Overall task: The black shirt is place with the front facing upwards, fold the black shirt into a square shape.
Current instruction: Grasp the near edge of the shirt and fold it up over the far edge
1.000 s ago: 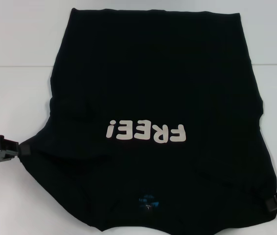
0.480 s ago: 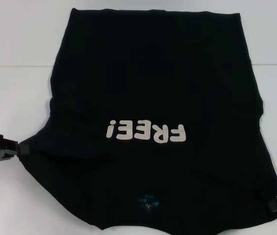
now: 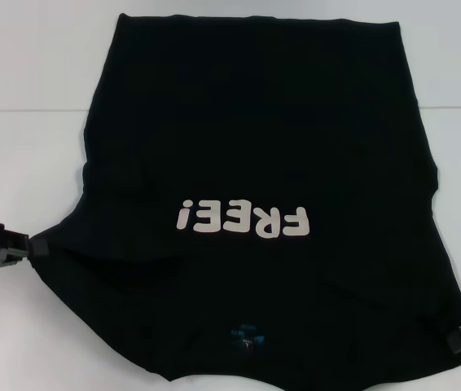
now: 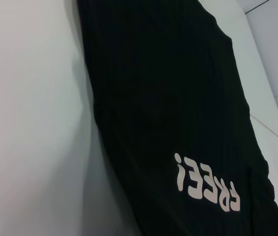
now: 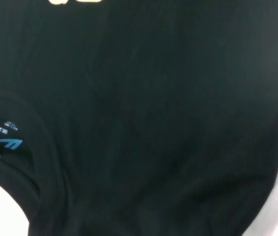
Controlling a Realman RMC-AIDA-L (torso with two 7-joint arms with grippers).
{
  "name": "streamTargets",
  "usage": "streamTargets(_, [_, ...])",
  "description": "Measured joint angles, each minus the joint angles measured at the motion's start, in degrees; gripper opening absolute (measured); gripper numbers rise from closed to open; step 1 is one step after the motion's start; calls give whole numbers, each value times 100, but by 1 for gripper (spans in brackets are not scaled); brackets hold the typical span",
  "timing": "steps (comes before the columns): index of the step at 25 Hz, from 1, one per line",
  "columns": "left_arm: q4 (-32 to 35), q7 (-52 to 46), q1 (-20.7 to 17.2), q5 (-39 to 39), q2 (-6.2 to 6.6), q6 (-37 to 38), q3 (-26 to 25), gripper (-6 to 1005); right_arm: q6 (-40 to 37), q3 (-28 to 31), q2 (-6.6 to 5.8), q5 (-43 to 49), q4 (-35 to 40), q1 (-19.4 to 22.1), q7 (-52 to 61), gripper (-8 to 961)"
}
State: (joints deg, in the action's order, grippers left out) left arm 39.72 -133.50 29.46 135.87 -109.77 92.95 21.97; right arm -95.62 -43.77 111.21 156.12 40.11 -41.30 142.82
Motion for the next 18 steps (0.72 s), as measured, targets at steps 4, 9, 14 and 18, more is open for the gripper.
streamTargets(4, [0, 0, -2, 0, 0, -14, 0, 21, 0, 0, 5, 0, -13, -1, 1, 231])
streamTargets(9, [0, 0, 8, 0, 0, -29, -1, 21, 0, -43, 5, 4, -25, -1, 1, 215])
streamTargets(14, [0, 0, 14, 0, 0, -31, -1, 20, 0, -61, 16, 40, -34, -10, 1, 199])
streamTargets(18, [0, 0, 15, 0, 0, -32, -5, 20, 0, -62, 16, 41, -37, -14, 1, 186])
